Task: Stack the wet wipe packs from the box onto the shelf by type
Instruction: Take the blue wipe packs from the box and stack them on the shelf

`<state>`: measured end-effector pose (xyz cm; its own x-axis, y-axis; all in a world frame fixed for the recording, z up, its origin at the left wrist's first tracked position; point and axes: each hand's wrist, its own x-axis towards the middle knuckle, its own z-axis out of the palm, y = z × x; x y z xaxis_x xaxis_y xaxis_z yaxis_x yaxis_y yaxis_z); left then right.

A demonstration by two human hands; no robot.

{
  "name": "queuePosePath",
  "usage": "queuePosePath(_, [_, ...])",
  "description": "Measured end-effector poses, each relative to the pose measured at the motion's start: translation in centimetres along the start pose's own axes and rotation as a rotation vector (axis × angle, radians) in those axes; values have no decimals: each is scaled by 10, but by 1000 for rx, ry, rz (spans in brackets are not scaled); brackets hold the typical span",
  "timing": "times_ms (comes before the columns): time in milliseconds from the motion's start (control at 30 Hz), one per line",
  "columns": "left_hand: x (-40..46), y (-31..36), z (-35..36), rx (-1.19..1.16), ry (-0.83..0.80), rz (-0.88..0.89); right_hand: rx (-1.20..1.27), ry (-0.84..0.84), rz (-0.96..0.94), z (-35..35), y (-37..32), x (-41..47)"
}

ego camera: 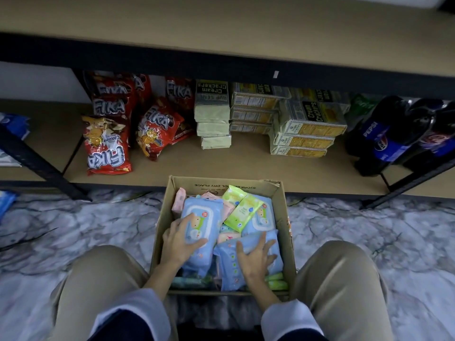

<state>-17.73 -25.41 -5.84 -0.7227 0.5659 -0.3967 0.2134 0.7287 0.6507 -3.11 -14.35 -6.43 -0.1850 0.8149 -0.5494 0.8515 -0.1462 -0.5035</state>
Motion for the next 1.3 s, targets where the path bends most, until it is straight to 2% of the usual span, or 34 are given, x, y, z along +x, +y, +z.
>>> queuePosePath(100, [-2,9,11,42,-20,-2,74,17,50,-3,0,0])
queuePosePath(200, [-3,17,15,78,-72,-67,322,104,223,-6,-6,-1])
queuePosePath(267, [3,16,21,70,-81,-86,366,60,335,-8,-10,0])
queuePosePath(367, [9,20,28,26,-77,-144,339,-5,407,-7,-15,3])
queuePosePath(500, [4,31,27,16,34,-158,290,23,447,-8,-15,11])
queuePosePath(633, [-9,35,21,72,138,-128,346,102,416,-10,-12,8])
queuePosePath(867, [-38,60,-12,200,310,8,546,154,181,-27,-18,-21])
queuePosePath(1033, [-51,86,-50,230,547,234,508,184,-200,-68,-46,-50])
queuePosePath(1133, [-67,114,-78,192,596,276,434,218,-446,-109,-71,-66])
queuePosePath(1300, [-94,160,-119,114,798,421,412,275,-754,-174,-115,-98])
